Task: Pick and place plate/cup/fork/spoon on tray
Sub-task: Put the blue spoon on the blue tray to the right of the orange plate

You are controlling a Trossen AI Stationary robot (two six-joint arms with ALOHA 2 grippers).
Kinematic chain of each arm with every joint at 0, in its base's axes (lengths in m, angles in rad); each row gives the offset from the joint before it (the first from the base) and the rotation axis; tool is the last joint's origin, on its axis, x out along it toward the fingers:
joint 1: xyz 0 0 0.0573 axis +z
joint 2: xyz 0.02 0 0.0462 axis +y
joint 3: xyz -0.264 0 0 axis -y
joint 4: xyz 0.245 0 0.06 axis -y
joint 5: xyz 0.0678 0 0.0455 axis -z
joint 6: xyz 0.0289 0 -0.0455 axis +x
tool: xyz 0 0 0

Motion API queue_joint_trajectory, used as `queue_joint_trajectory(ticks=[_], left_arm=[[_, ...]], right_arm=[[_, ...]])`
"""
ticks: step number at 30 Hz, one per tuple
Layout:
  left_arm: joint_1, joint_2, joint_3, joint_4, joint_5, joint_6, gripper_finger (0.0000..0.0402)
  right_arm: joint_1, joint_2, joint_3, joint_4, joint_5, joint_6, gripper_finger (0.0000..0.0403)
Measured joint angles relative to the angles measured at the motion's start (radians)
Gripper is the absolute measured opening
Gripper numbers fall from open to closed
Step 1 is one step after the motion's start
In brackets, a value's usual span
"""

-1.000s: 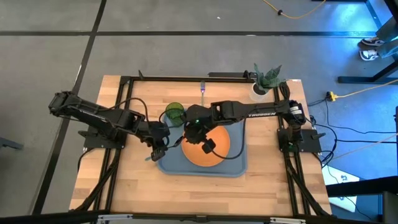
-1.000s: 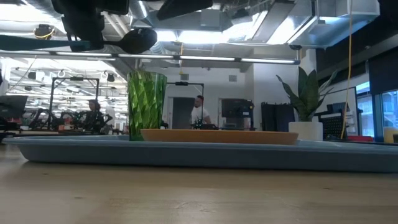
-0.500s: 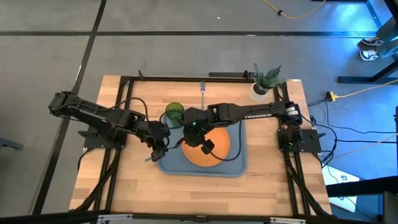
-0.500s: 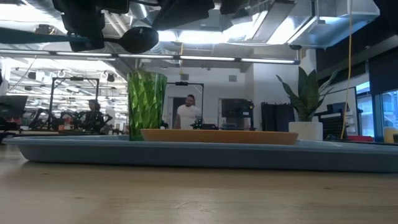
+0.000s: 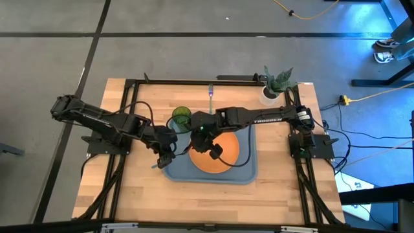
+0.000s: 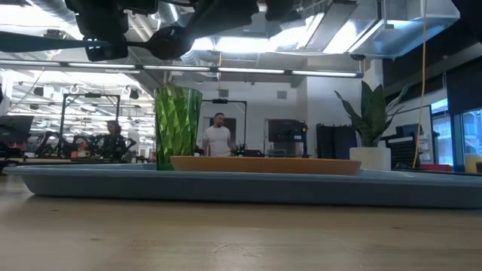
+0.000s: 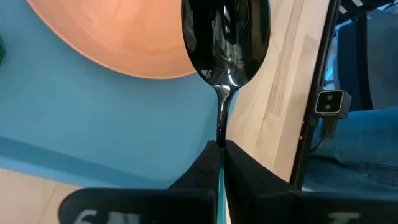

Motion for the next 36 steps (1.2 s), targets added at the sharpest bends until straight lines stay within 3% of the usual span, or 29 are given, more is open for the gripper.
queue_joint_trajectory(ticks=[7, 14, 23, 30, 36], left_arm=[[0.000, 0.000, 0.000, 0.000, 0.013, 0.000, 0.0000], [0.000, 0.000, 0.000, 0.004, 0.014, 0.000, 0.0000], [-0.001, 0.000, 0.000, 0.006, 0.016, 0.004, 0.0000], [-0.001, 0.000, 0.000, 0.005, 0.003, 0.010, 0.0001], [-0.001, 0.000, 0.000, 0.004, -0.027, 0.054, 0.0025]], right_arm=[[-0.001, 0.000, 0.000, 0.000, 0.068, -0.005, 0.0078], [-0.001, 0.000, 0.000, 0.000, 0.066, -0.005, 0.0068], [-0.001, 0.000, 0.000, -0.006, 0.002, -0.006, 0.0008], [-0.001, 0.000, 0.000, -0.006, -0.001, -0.007, 0.0004], [-0.001, 0.000, 0.000, -0.005, -0.004, -0.006, 0.0002]])
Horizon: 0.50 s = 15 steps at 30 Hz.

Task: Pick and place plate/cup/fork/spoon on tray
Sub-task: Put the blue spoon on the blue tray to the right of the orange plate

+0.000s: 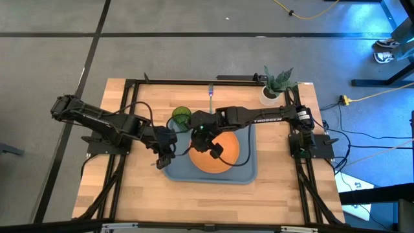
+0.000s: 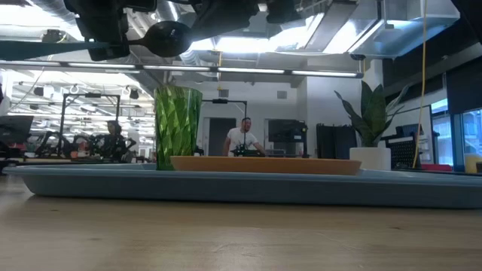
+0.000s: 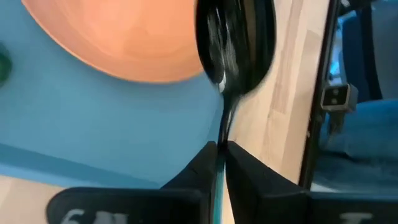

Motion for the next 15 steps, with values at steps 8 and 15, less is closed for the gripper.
queue_joint_trajectory(ticks=[8, 15], left_arm=[[0.012, 0.000, 0.000, 0.009, -0.035, -0.047, 0.0054], [0.035, -0.001, 0.000, 0.004, 0.038, -0.074, 0.0055]], right_arm=[[0.000, 0.001, 0.000, 0.000, 0.001, 0.000, 0.0000], [0.002, 0.001, 0.000, -0.055, 0.031, -0.021, 0.0000]])
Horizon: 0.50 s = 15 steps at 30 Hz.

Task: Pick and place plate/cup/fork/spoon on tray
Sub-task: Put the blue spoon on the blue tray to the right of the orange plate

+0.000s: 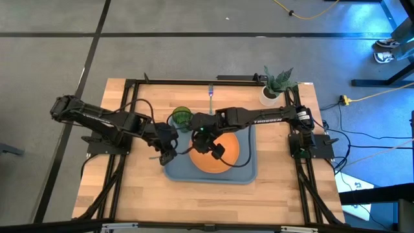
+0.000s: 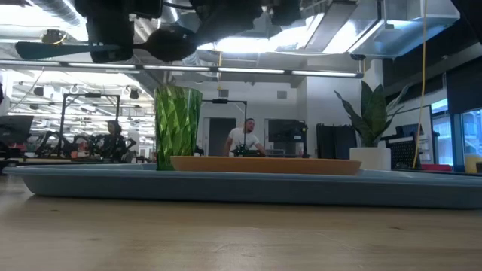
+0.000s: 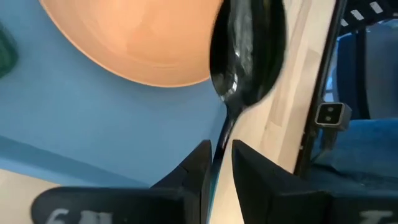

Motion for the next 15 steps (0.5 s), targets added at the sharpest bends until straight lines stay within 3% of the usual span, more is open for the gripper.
queue_joint_trajectory(ticks=[15], left_arm=[[0.063, -0.007, 0.000, -0.043, 0.039, 0.072, 0.0055]], right_arm=[[-0.002, 0.000, 0.000, -0.068, 0.013, -0.001, 0.0000]])
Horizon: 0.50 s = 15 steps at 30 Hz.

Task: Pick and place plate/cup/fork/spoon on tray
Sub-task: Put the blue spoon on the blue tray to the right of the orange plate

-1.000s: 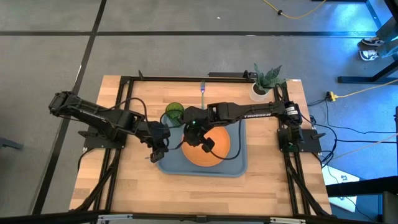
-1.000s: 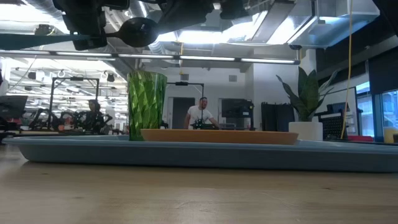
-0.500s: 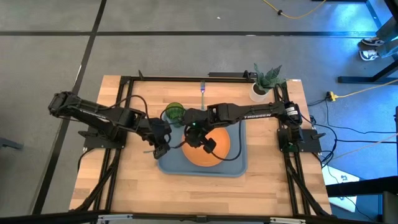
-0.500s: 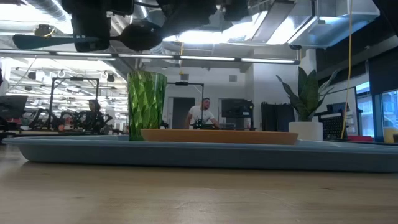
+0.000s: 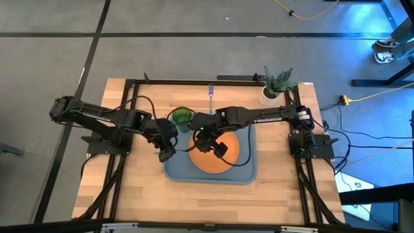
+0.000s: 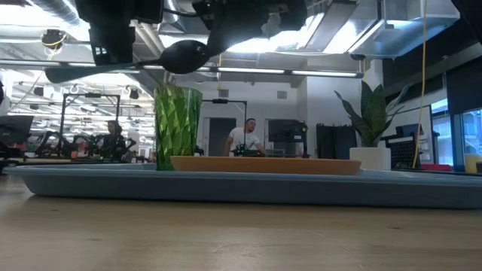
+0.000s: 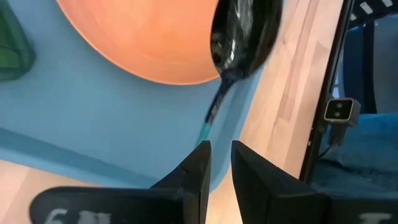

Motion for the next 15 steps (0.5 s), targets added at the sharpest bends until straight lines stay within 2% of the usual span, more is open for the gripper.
queue_joint_trajectory(ticks=[6, 15], left_arm=[[0.003, 0.000, 0.000, -0.037, 0.001, 0.017, 0.0055], [0.003, -0.042, 0.000, -0.048, -0.022, 0.072, 0.0055]], right_arm=[[0.000, 0.000, 0.000, -0.051, 0.036, 0.000, 0.0000], [0.009, 0.000, 0.000, -0.233, 0.040, -0.047, 0.0000]])
